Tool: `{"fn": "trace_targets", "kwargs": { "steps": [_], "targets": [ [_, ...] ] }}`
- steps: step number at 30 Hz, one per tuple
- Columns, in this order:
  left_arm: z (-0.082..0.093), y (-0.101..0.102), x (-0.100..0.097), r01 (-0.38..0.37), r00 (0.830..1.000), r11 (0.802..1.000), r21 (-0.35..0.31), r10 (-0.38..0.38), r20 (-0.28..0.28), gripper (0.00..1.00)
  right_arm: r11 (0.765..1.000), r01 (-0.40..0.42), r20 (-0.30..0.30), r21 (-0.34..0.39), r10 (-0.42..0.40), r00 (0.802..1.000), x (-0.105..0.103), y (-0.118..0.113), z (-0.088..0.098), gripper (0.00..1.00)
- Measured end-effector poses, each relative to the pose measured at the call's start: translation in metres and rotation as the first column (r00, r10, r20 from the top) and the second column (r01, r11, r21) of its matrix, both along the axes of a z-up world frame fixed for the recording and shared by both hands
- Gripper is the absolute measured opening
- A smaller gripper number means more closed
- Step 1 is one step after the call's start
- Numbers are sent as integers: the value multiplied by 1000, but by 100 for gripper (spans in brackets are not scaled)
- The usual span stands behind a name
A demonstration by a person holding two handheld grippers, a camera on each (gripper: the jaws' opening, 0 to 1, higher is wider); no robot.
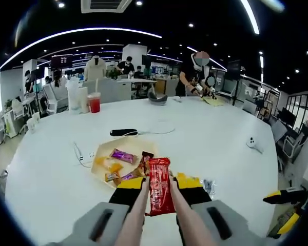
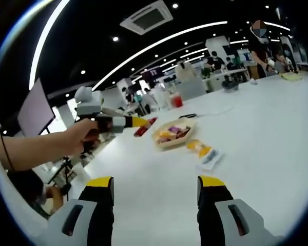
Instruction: Place the target food into the container with the food tongs after gripping and lifting it, then release it inside without dropping or visibly crushing the food.
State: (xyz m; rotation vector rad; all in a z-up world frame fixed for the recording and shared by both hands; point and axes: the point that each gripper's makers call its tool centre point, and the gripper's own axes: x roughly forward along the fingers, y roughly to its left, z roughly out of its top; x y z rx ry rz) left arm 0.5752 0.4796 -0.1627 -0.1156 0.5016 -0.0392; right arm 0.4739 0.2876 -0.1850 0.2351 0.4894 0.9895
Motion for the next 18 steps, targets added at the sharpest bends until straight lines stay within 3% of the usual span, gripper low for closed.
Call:
{"fn": "trace_targets", "kwargs": {
  "steps": [18],
  "targets": [
    [16, 15, 34, 25, 999, 999, 23, -26, 22, 19, 1000, 21, 34, -7, -20, 999, 4, 0, 3, 68]
  ]
}}
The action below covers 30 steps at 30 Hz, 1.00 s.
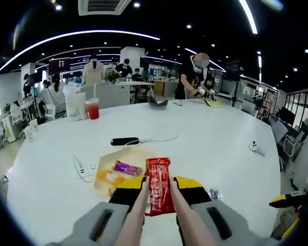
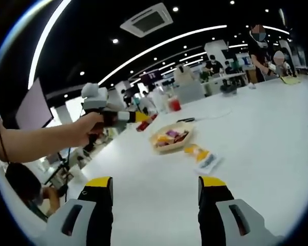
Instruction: Place the target food into the container with the food tongs after gripping and lifting it, then release it inside without dropping or visibly crushing the food.
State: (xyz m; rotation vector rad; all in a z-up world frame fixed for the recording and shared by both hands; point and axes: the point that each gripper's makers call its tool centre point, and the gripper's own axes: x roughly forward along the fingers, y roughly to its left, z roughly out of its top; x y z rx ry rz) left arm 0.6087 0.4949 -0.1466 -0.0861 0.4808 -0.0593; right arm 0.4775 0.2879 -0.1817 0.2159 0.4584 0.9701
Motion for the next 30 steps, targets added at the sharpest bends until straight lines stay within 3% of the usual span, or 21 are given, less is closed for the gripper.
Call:
{"fn": "trace_targets", "kwargs": {
  "steps": [5, 10, 21, 24, 30],
  "targets": [
    [2, 1, 11, 8, 1000, 1000, -24, -8, 2, 19, 1000, -3, -7, -3, 3, 1000, -3, 0, -1, 67],
    [3, 9, 25, -3, 1000, 1000, -27, 3, 0, 19, 998, -60, 38, -21, 60, 997, -10, 12, 5, 68],
    [19, 27, 41, -28, 1000, 1000, -12, 28, 7, 19, 1000, -17, 33, -3, 17, 999, 8, 8, 7, 68],
    [25, 32, 46, -52, 999, 997, -65, 53, 14, 20, 1000, -17, 26, 1, 17, 1000, 8, 8, 8, 67],
    [38, 41, 60, -57, 998, 997, -60, 59, 35, 19, 1000, -11, 49, 10, 11, 999, 10, 8, 18, 67]
  ]
}}
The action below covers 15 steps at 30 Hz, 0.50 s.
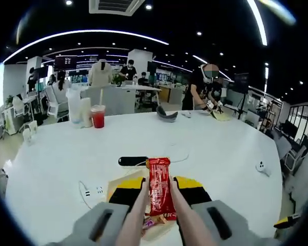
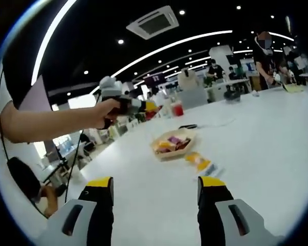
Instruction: Place the target food into the container with the food tongs after gripping and lifting it, then release it inside without dropping or visibly crushing the food.
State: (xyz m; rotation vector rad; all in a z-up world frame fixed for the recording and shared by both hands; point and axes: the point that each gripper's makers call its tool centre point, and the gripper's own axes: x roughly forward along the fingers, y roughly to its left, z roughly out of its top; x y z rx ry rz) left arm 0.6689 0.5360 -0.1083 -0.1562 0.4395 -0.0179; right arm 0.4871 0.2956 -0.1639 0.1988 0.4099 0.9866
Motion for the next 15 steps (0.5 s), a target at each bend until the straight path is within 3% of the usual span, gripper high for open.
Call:
{"fn": "trace_targets", "kwargs": {
  "steps": [10, 15],
  "targets": [
    [-6, 11, 15, 11, 1000, 999, 38, -10, -28, 20, 1000, 22, -23, 4, -22, 999, -1, -5, -5, 68],
    [4, 6, 27, 32, 999, 998, 55, -31, -17, 20, 999, 34, -27, 3, -34, 999, 0, -8, -6, 68]
  ]
}}
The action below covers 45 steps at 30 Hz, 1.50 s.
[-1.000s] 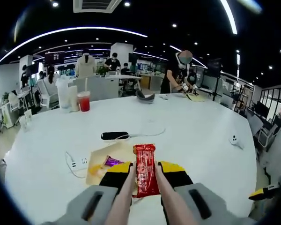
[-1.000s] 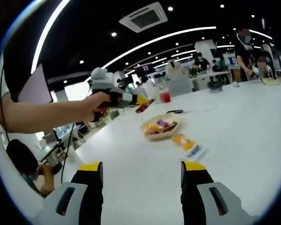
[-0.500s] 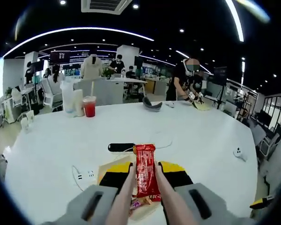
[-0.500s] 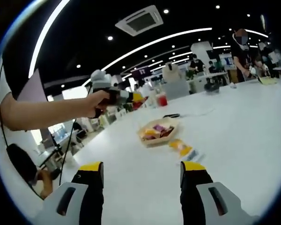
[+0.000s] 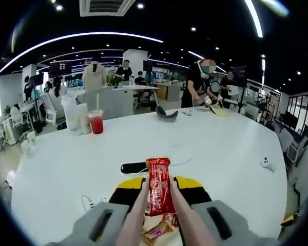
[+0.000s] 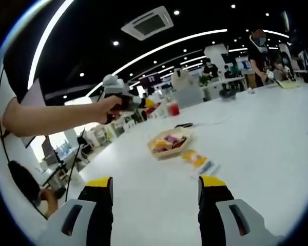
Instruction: Place the target food into the container with the food tongs after gripping and lifting it, then release it inside without dropping or visibly crushing the food.
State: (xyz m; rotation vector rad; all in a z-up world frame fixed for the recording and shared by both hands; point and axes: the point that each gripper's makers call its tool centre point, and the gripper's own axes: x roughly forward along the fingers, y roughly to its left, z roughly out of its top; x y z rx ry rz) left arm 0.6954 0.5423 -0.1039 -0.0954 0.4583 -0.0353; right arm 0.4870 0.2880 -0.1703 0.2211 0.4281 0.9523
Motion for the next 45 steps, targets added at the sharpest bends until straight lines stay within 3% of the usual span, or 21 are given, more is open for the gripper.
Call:
{"fn": "trace_targets", "kwargs": {
  "steps": [11, 24, 26, 45],
  "targets": [
    [-5, 3, 25, 9, 1000, 1000, 28, -8, -12, 20, 999, 43, -21, -5, -43, 999, 5, -12, -5, 68],
    [-4, 16, 37, -18, 1000, 999, 36, 18, -7, 22, 998, 61, -26, 4, -60, 998, 9, -15, -5, 68],
    [-4, 20, 37, -19, 1000, 998, 68, 20, -7, 23, 998, 64, -26, 6, -64, 998, 10, -16, -4, 68],
    [8, 21, -1, -36, 999, 999, -5, 36, 32, 23, 997, 67, -30, 24, -66, 997, 11, -14, -4, 68]
  ]
}}
